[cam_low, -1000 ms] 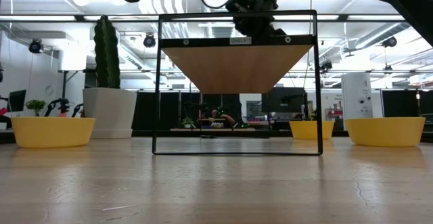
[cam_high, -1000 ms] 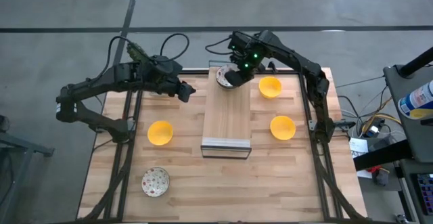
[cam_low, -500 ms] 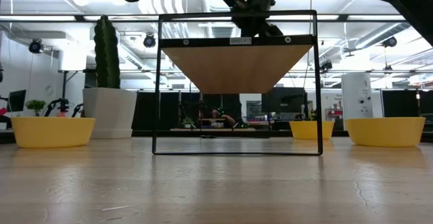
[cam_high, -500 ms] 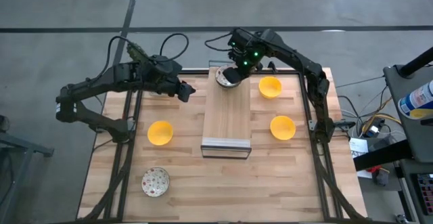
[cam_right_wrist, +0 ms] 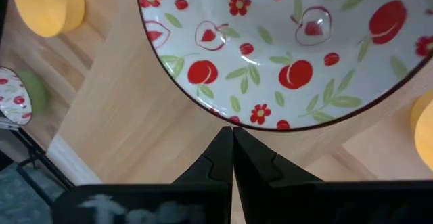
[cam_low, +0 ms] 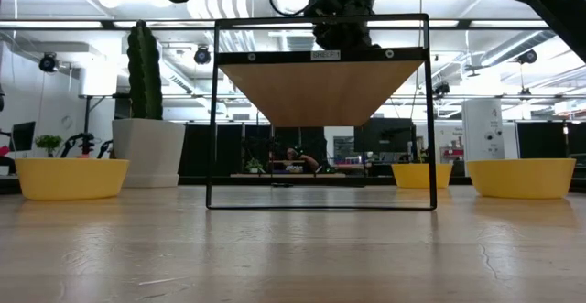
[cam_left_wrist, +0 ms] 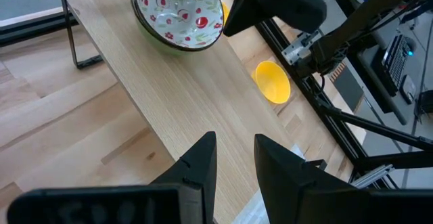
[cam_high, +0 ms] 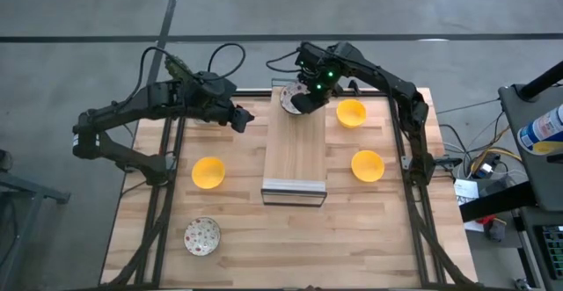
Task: Pick & Place Mini bowls
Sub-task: Stack the top white bowl on top of the other white bowl on the shelf, then stack the white bowl on top of the other white bowls on the shelf
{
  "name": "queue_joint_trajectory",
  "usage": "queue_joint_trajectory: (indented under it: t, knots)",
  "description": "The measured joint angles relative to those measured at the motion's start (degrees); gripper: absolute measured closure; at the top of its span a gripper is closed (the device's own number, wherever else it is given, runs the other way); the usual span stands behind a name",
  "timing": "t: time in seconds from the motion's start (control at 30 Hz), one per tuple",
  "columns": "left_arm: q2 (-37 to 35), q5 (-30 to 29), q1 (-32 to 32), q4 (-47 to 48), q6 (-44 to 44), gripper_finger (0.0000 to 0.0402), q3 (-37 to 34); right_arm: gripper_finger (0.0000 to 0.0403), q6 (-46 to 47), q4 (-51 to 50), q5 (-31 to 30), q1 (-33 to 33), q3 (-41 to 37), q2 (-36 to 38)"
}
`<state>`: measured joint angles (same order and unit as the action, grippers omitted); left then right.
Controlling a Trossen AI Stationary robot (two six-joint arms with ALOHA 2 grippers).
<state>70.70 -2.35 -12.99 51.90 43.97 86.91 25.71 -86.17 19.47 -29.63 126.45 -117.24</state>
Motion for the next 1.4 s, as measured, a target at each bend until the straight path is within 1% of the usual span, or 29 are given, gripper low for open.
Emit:
queue_joint_trajectory:
  t: [0.2,0.3,0.37,0.47,0.63,0.7,0.8,0.9,0.97,1.03,1.07,1.13,1.27,1.4]
  knots:
    - [0.0,0.5,0.0,0.9,-0.4,0.031,0.0,0.0394,0.4,-0.1,0.0,0.6,5.4,0.2]
    - [0.1,4.5,0.0,4.2,-1.0,0.031,0.0,0.0394,-0.1,0.5,0.0,1.8,8.6,0.4]
    - [0.1,7.1,0.5,6.5,-1.5,0.031,0.0,0.0394,-0.3,3.5,0.2,2.7,7.7,2.1]
    - [0.1,9.3,3.3,9.0,-2.9,0.031,0.0,0.0394,-1.2,6.6,0.0,4.3,7.4,4.2]
    - [0.2,9.9,8.0,8.9,-8.0,0.031,0.0,0.0394,-2.7,10.2,-0.2,7.8,7.4,7.8]
    - [0.2,12.8,10.2,9.5,-9.0,0.031,0.0,0.0394,-3.7,11.7,-0.2,9.7,7.4,9.2]
    - [0.1,17.1,16.1,11.8,-10.5,0.031,0.0,0.0394,-4.7,13.1,-0.2,12.2,7.4,11.6]
    - [0.1,17.5,22.2,12.6,-9.7,0.031,-0.6,0.0394,-3.5,13.4,-0.6,15.0,7.4,13.6]
    - [0.3,14.7,24.9,10.6,-8.4,0.031,-2.1,0.0394,-0.4,13.1,-1.4,17.0,7.4,14.7]
    - [0.9,11.1,26.1,6.9,-5.7,0.031,-3.7,0.0394,3.9,13.3,-1.9,19.1,7.4,15.6]
    - [1.3,10.3,26.3,6.3,-4.1,0.031,-4.5,0.0394,5.7,13.6,-1.9,20.0,7.4,15.9]
    - [1.7,11.2,27.2,7.3,-2.9,0.031,-6.5,0.0394,7.5,14.2,-1.9,21.4,7.4,16.5]
    - [1.8,15.0,30.9,11.3,-2.2,0.031,-11.3,0.0394,7.3,15.7,-2.3,24.2,7.4,16.7]
    - [1.8,15.4,35.1,15.3,-1.5,0.031,-16.4,0.0394,6.9,19.4,-2.3,26.8,7.4,16.7]
